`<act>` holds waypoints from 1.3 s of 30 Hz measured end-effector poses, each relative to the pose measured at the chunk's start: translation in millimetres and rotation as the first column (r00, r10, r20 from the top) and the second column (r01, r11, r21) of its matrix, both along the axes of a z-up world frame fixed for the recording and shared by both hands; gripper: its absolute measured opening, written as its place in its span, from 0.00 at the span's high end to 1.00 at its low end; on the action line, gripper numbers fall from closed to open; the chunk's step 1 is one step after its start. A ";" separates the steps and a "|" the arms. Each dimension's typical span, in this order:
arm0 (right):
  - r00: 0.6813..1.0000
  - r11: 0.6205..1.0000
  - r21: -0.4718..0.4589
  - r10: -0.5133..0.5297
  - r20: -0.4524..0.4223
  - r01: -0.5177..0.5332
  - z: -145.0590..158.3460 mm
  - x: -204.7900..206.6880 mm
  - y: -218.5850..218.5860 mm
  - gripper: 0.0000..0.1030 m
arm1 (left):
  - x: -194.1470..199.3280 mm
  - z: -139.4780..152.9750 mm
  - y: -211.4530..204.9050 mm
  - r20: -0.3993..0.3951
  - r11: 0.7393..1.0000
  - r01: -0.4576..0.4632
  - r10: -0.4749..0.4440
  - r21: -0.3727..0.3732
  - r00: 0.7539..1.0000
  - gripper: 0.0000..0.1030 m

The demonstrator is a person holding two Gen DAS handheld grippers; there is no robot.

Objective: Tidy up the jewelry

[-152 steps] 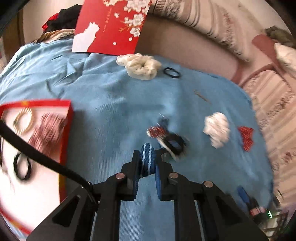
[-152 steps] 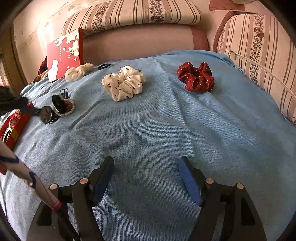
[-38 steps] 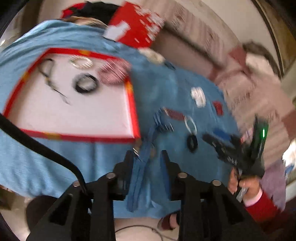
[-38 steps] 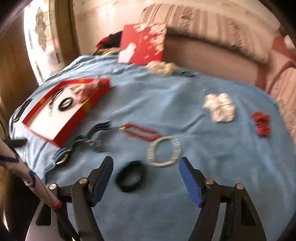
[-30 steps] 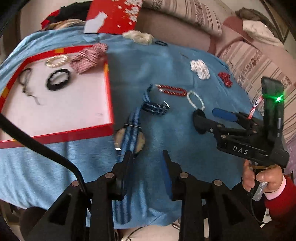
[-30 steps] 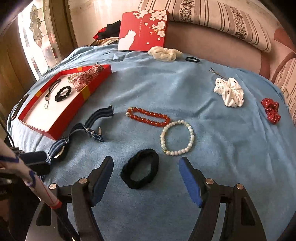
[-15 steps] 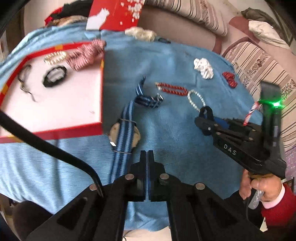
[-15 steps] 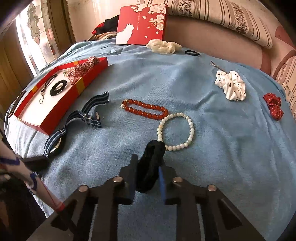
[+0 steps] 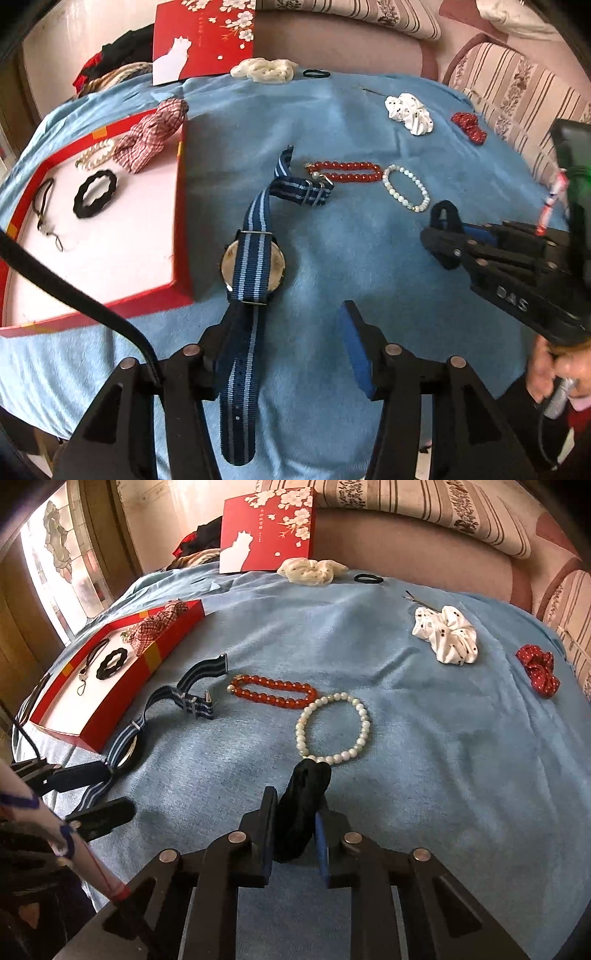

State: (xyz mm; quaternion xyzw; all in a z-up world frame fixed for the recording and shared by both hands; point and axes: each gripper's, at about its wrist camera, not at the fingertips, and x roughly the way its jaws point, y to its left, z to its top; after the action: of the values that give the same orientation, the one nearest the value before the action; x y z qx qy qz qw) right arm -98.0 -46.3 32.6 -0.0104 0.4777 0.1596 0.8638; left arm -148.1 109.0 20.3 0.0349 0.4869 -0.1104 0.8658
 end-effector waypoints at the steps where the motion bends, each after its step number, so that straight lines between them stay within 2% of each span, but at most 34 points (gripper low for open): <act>1: 1.000 1.000 0.002 -0.002 0.000 0.002 -0.4 -0.1 -1.2 0.81 | 0.7 -0.9 -1.8 0.006 1.000 -0.007 0.007 0.010 1.000 0.50; 4: 1.000 1.000 0.011 -0.005 0.003 0.005 -1.3 0.2 -3.6 0.81 | 2.4 -0.3 -4.1 0.009 1.000 -0.020 0.020 0.017 1.000 0.50; 7: 1.000 1.000 0.014 -0.002 0.008 0.002 -1.0 0.2 -4.5 0.81 | 9.4 5.0 4.2 -0.012 0.999 -0.021 0.021 -0.047 1.000 0.50; 10: 1.000 0.999 0.040 -0.014 0.009 0.013 -2.3 0.4 -9.1 0.81 | 21.1 9.1 10.0 -0.016 0.999 -0.023 0.022 -0.048 1.000 0.50; 15: 1.000 0.996 0.080 -0.028 0.009 0.027 -4.2 1.1 -14.3 0.81 | 44.9 4.3 5.9 -0.039 1.000 0.016 -0.016 0.009 0.999 0.49; 19: 1.000 0.995 0.096 -0.024 0.014 0.022 -4.8 0.4 -16.7 0.81 | 54.5 -1.1 -13.2 -0.040 0.991 0.073 -0.069 0.114 0.997 0.48; 21: 1.000 0.994 0.109 -0.026 0.015 0.024 -5.9 0.3 -18.7 0.81 | 58.7 -3.8 -19.3 -0.041 0.986 0.080 -0.075 0.143 0.996 0.48; 22: 1.000 0.993 0.117 -0.028 0.014 0.026 -6.5 0.3 -19.5 0.81 | 62.1 -4.4 -21.9 -0.055 0.988 0.071 -0.064 0.139 0.996 0.55; 23: 0.999 0.993 0.120 -0.027 0.018 0.024 -6.3 -0.4 -20.0 0.81 | 64.4 -2.9 -21.0 -0.073 0.993 0.058 -0.051 0.104 0.996 0.63; 24: 0.999 0.992 0.122 -0.026 0.019 0.024 -5.9 -0.9 -20.3 0.81 | 65.7 -0.6 -19.5 -0.092 0.997 0.051 -0.045 0.063 0.995 0.85; 25: 0.999 0.992 0.125 -0.026 0.020 0.024 -5.1 -1.8 -21.0 0.81 | 66.0 0.5 -18.7 -0.120 0.999 0.050 -0.047 0.020 0.992 0.99; 27: 0.999 0.992 0.124 -0.032 0.022 0.029 -4.1 -3.7 -23.5 0.84 | 57.6 0.8 -15.3 -0.207 0.988 0.049 -0.079 -0.148 0.975 1.00; 31: 0.998 0.993 0.108 -0.050 0.030 0.047 -3.6 -10.0 -36.9 0.85 | 26.3 7.7 -19.1 -0.228 0.975 0.073 -0.122 -0.212 0.966 1.00; 33: 0.998 0.993 0.106 -0.059 0.030 0.056 -4.7 -11.3 -45.2 0.85 | 18.4 16.9 -12.5 -0.200 0.976 0.049 -0.093 -0.214 0.975 1.00; 34: 0.998 0.992 0.111 -0.064 0.029 0.060 -5.2 -12.6 -49.7 0.85 | 19.1 20.9 -10.6 -0.178 0.981 0.038 -0.073 -0.191 0.981 0.98; 35: 0.997 0.991 0.114 -0.068 0.027 0.064 -5.5 -12.6 -52.1 0.85 | 23.6 28.1 -8.3 -0.123 0.992 0.019 -0.035 -0.128 0.992 0.95; 37: 0.997 0.990 0.126 -0.074 0.021 0.071 -6.0 -11.8 -55.3 0.85 | 37.1 35.6 -9.9 -0.075 0.998 0.004 -0.009 -0.066 0.997 0.65; 39: 0.996 0.989 0.129 -0.082 0.019 0.079 -6.3 -11.3 -54.1 0.85 | 50.9 41.0 -13.3 -0.032 0.999 0.006 -0.008 -0.052 0.999 0.48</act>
State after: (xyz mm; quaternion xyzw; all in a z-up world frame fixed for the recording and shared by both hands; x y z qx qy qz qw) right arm -109.3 -100.5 26.4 0.0623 0.4560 0.1546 0.8742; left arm -97.2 95.7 61.3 0.0125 0.4977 -0.1263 0.8580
